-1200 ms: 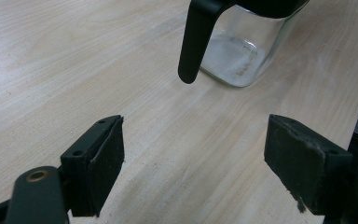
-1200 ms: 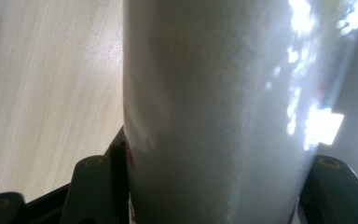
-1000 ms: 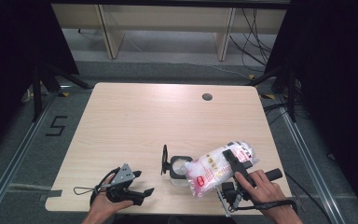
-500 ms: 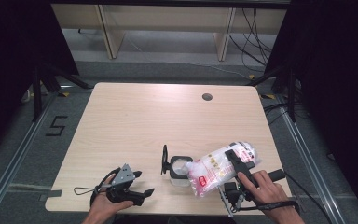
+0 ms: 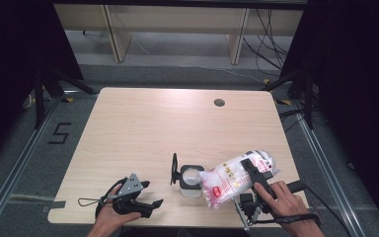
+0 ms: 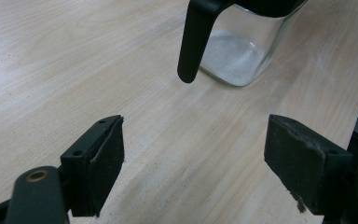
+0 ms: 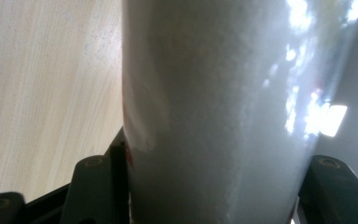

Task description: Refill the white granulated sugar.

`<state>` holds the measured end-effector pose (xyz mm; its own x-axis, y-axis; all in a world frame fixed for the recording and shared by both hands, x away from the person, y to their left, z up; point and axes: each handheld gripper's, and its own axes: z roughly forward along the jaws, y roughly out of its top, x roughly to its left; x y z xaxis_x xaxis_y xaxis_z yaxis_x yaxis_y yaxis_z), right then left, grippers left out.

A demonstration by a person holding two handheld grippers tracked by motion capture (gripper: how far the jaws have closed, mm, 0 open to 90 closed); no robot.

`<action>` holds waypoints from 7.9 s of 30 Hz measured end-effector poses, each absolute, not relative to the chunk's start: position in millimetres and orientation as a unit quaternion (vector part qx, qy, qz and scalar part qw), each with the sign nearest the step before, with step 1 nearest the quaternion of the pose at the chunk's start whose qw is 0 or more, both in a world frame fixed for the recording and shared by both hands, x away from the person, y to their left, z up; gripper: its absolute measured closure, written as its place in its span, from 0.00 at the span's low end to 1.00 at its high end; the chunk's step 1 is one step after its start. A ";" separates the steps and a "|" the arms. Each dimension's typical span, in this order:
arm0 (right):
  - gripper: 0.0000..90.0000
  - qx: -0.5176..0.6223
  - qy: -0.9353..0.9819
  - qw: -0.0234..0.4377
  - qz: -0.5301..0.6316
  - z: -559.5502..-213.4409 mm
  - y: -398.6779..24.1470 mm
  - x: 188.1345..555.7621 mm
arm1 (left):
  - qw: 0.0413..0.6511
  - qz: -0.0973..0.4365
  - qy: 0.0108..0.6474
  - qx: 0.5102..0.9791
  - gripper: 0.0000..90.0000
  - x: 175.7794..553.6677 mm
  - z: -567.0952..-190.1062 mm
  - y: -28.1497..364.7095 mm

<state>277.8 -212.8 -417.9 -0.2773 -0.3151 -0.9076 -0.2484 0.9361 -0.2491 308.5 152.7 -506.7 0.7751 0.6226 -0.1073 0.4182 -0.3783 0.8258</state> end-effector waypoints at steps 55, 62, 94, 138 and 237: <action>0.48 -0.206 0.786 0.582 -0.007 -422.4 -210.6 282.9 | 0.465 0.107 0.327 0.816 0.22 310.0 -507.1 154.6; 0.48 -0.208 0.789 0.578 -0.013 -425.7 -207.5 281.9 | 0.464 0.111 0.323 0.818 0.22 310.3 -507.3 155.0; 0.48 -0.193 0.797 0.571 -0.025 -422.5 -208.8 284.6 | 0.463 0.107 0.332 0.815 0.22 308.8 -507.0 154.2; 0.48 -0.190 0.803 0.565 -0.014 -423.2 -203.0 279.4 | 0.465 0.107 0.334 0.813 0.22 307.3 -506.7 152.9; 0.49 -0.186 0.803 0.566 -0.014 -419.8 -211.3 279.6 | 0.459 0.111 0.329 0.818 0.22 308.2 -505.0 154.1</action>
